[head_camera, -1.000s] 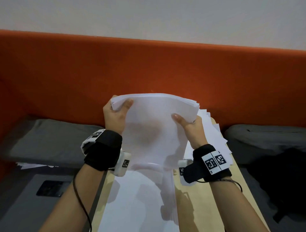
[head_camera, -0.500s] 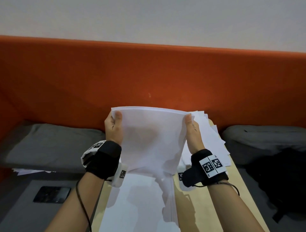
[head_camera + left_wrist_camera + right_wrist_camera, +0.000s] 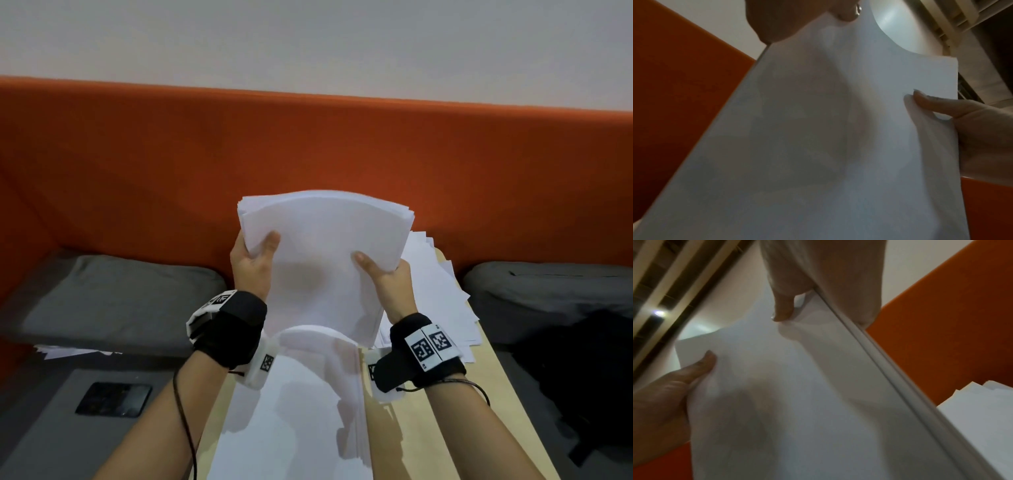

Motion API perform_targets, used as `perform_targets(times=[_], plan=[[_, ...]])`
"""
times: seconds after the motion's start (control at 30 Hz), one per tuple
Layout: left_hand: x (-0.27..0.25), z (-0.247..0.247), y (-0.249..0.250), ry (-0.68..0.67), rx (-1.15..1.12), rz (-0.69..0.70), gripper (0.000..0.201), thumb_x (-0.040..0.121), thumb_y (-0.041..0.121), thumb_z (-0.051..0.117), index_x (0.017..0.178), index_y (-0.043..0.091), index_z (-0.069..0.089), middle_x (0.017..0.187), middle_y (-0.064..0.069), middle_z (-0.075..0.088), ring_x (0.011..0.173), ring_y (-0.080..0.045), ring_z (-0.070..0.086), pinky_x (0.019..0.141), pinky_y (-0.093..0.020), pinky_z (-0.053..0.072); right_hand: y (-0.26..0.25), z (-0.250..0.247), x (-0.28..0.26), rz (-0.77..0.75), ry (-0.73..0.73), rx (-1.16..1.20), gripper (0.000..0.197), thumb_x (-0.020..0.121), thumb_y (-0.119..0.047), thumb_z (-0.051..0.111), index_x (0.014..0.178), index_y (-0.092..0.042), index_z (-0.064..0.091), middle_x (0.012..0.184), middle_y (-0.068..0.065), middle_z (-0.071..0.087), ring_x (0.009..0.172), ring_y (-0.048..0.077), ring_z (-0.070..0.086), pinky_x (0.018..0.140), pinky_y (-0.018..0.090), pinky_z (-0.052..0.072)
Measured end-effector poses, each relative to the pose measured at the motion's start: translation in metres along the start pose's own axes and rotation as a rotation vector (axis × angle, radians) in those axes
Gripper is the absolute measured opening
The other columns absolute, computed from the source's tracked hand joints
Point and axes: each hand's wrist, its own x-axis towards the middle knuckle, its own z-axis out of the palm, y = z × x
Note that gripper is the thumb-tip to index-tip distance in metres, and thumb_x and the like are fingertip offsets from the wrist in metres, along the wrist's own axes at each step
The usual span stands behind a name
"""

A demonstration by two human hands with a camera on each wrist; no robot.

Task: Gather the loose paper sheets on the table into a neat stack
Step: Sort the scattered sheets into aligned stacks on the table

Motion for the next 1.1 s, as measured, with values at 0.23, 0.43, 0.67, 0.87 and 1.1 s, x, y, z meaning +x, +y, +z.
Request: perform_targets(times=[0.23, 0.43, 0.67, 0.87, 1.1], plan=[[0.007, -0.007, 0.004, -0.090, 0.023, 0.113, 0.036, 0.066, 0.044, 0.066, 0.093, 0.027, 0.049, 0.087, 0.006, 0.056, 0.072, 0.002, 0.057, 0.067, -0.019, 0.050, -0.004, -0.012, 0.001, -0.021, -0.108, 0.003, 0.022, 0.071, -0.015, 0.078, 0.087, -0.021, 0.065, 0.082, -0.007, 0.069, 0.069, -0.001, 0.067, 0.061, 0.016, 0.052], [0.007, -0.007, -0.007, -0.209, 0.058, 0.011, 0.058, 0.058, 0.047, 0.070, 0.106, 0.023, 0.049, 0.096, 0.009, 0.060, 0.079, 0.009, 0.061, 0.076, -0.013, 0.050, 0.009, -0.015, 0.002, 0.058, -0.139, -0.006, 0.031, 0.060, -0.020, 0.084, 0.084, -0.020, 0.065, 0.074, -0.007, 0.072, 0.070, 0.006, 0.069, 0.063, 0.021, 0.052], [0.012, -0.007, -0.003, -0.174, 0.072, -0.028, 0.013, 0.089, 0.008, 0.058, 0.085, 0.021, 0.057, 0.081, 0.004, 0.063, 0.064, 0.005, 0.062, 0.062, -0.017, 0.052, 0.004, -0.014, 0.009, 0.041, -0.091, 0.043, 0.042, 0.048, -0.038, 0.079, 0.082, -0.017, 0.066, 0.068, -0.008, 0.072, 0.063, 0.003, 0.068, 0.056, 0.017, 0.052], [0.016, -0.008, -0.007, -0.117, 0.108, 0.002, 0.026, 0.095, 0.029, 0.042, 0.075, 0.017, 0.053, 0.072, -0.001, 0.055, 0.067, -0.015, 0.050, 0.063, -0.032, 0.044, -0.005, -0.010, 0.014, -0.050, -0.036, 0.055, 0.018, 0.069, -0.033, 0.064, 0.079, -0.017, 0.065, 0.064, -0.011, 0.069, 0.059, 0.000, 0.064, 0.055, 0.016, 0.051], [0.016, -0.007, -0.011, -0.123, 0.123, 0.030, 0.034, 0.091, 0.045, 0.036, 0.078, 0.019, 0.055, 0.078, -0.006, 0.056, 0.075, -0.021, 0.051, 0.069, -0.039, 0.045, -0.003, -0.010, 0.017, -0.141, 0.006, 0.027, 0.013, 0.094, -0.024, 0.053, 0.085, -0.018, 0.061, 0.080, -0.005, 0.061, 0.067, -0.002, 0.059, 0.063, 0.015, 0.048]])
